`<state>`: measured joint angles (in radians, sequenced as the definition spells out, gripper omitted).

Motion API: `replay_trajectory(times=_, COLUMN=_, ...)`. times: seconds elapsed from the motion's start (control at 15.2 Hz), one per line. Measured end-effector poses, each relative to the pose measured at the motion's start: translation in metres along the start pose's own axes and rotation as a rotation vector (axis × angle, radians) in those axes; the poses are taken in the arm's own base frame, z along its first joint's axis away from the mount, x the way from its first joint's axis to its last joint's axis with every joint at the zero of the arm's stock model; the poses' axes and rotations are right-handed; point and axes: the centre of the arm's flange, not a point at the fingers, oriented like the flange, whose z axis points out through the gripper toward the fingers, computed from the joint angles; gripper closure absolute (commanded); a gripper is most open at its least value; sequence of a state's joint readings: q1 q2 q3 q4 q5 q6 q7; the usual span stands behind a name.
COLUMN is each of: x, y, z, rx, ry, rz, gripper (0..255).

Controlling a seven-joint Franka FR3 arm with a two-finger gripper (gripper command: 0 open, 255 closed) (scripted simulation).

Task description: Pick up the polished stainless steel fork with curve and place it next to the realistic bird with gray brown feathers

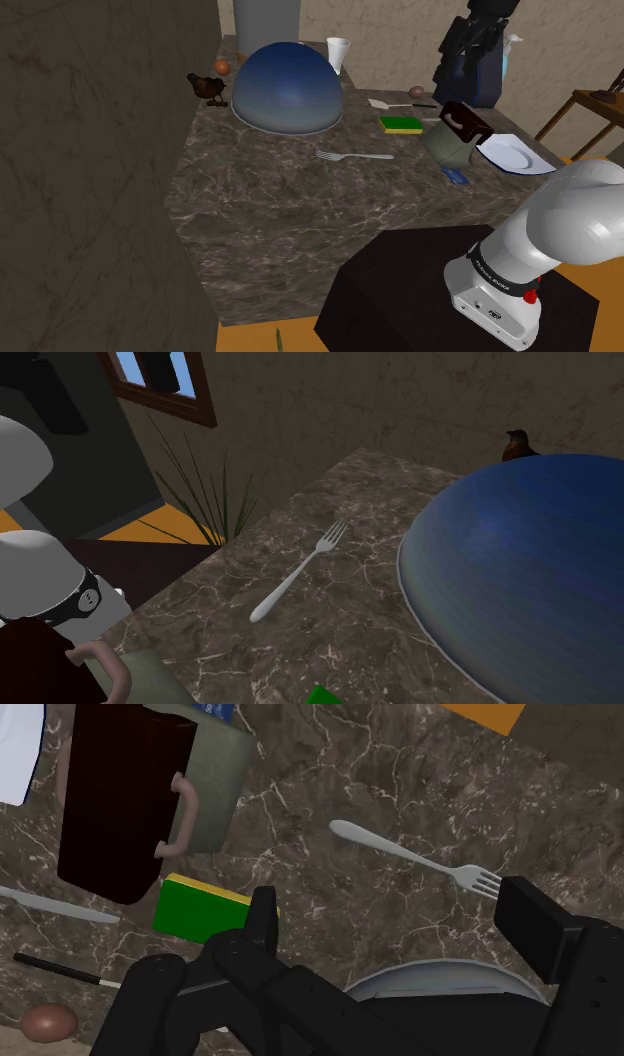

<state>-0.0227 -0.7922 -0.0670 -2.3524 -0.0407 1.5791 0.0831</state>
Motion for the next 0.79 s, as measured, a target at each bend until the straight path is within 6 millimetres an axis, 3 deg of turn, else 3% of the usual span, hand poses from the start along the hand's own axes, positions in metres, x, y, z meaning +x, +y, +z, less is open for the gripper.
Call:
replay_trajectory(times=0.13, x=0.004, y=-0.001, z=0.005, rx=0.001, ry=0.0, rz=-0.019, gripper=0)
replay_trajectory(times=0.4, x=0.029, y=-0.019, z=0.036, rx=0.006, ry=0.0, rz=-0.16, gripper=0)
replay_trajectory(times=0.79, x=0.067, y=-0.047, z=0.102, rx=0.016, ry=0.002, rz=-0.401, gripper=0)
